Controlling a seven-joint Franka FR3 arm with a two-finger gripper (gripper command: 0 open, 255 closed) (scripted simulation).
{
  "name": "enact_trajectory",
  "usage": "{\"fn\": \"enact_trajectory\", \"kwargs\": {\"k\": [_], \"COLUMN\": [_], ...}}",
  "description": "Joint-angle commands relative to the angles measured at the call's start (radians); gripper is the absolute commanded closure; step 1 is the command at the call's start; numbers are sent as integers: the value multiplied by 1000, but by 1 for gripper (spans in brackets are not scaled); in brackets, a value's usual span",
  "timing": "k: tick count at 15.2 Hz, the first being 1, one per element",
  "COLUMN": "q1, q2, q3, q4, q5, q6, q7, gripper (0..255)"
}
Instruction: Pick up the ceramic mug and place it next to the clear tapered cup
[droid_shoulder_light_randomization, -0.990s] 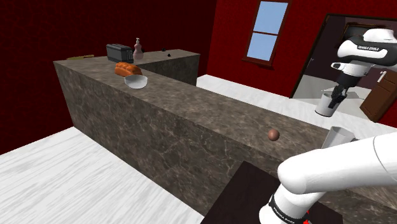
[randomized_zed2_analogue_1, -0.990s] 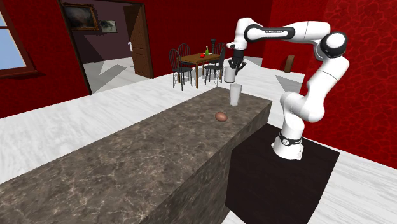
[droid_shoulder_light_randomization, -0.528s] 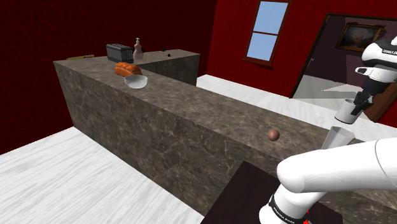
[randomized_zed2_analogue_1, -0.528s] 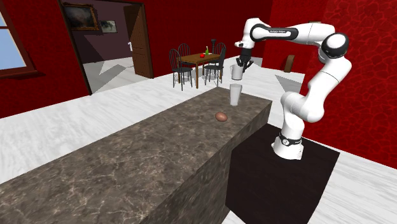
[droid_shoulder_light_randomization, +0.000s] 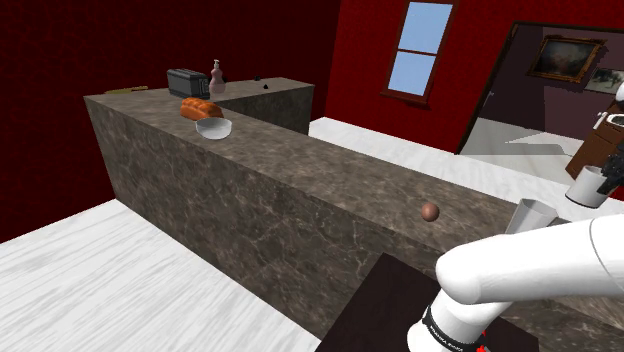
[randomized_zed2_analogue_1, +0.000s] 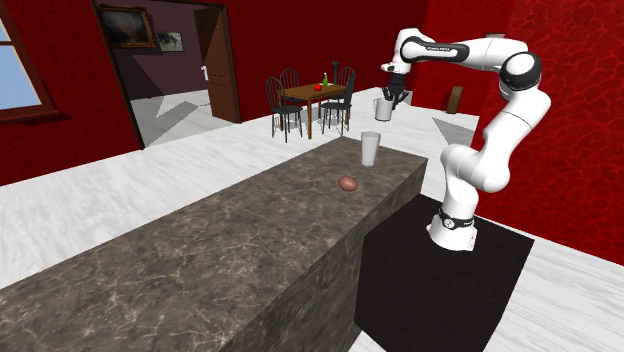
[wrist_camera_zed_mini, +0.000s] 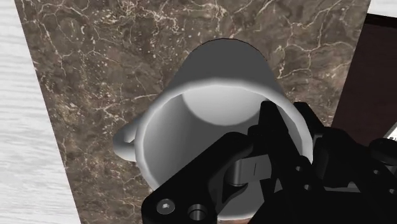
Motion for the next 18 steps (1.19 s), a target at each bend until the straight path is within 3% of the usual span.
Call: {"fn": "enact_trajectory", "kwargs": {"k": [1, 7, 18], "q1": [19, 134, 94], "q2": [4, 10, -32], "q3": [-55, -253, -274], "q4": [45, 215, 63], "q5": [-10, -40, -85], "q6": [-8, -40, 85], "q7": [-52, -193, -162], "gripper": [255, 255, 255]}}
